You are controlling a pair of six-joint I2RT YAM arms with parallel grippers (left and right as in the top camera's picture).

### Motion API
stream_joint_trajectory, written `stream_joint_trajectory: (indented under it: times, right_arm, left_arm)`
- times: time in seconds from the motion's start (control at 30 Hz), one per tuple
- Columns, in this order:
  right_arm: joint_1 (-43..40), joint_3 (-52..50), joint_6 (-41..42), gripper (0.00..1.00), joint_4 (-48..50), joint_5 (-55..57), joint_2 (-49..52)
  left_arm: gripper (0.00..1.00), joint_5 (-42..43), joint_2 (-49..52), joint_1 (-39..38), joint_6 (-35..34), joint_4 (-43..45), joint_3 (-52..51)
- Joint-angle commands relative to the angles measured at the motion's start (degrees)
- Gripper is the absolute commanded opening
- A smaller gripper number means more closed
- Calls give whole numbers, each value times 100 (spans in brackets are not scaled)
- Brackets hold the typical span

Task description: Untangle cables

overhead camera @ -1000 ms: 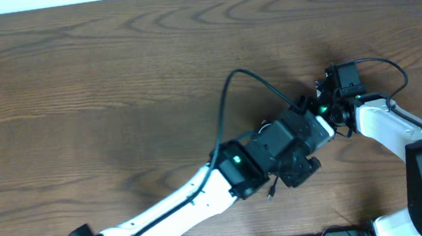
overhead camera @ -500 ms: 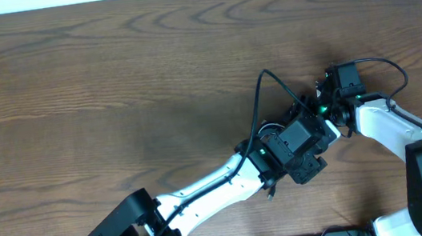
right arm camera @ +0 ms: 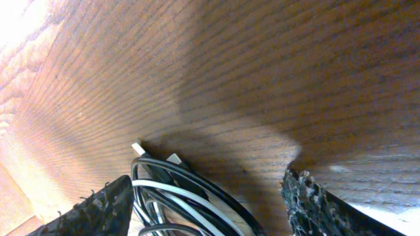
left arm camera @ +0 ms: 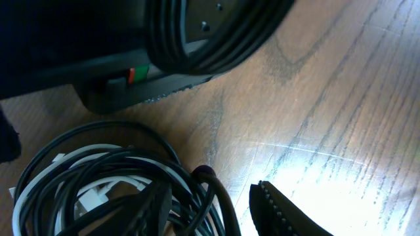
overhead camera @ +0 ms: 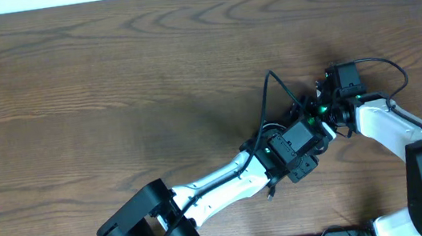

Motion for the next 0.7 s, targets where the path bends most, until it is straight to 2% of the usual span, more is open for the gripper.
stream_joint_trajectory:
  times: [0.0,0.1,0.4,0.53,0.67]
  right_arm:
    - [96,-457,7,74,-136,922,551]
    - [96,-457,7,74,-136,922,551]
    - [94,-457,7,74,-133,922,551]
    - [96,-457,4,74,-131,922,551]
    - [96,-457,4,74,-131,925,551]
  left_arm:
    - [45,-114,-2,9,9,-9,44]
    - [49,-149,0,9,11,9,44]
    - [47,-306,0,46,7,52,44]
    - [29,-308,0,46,9,57,44]
    - [27,-308,0,74,9,76,44]
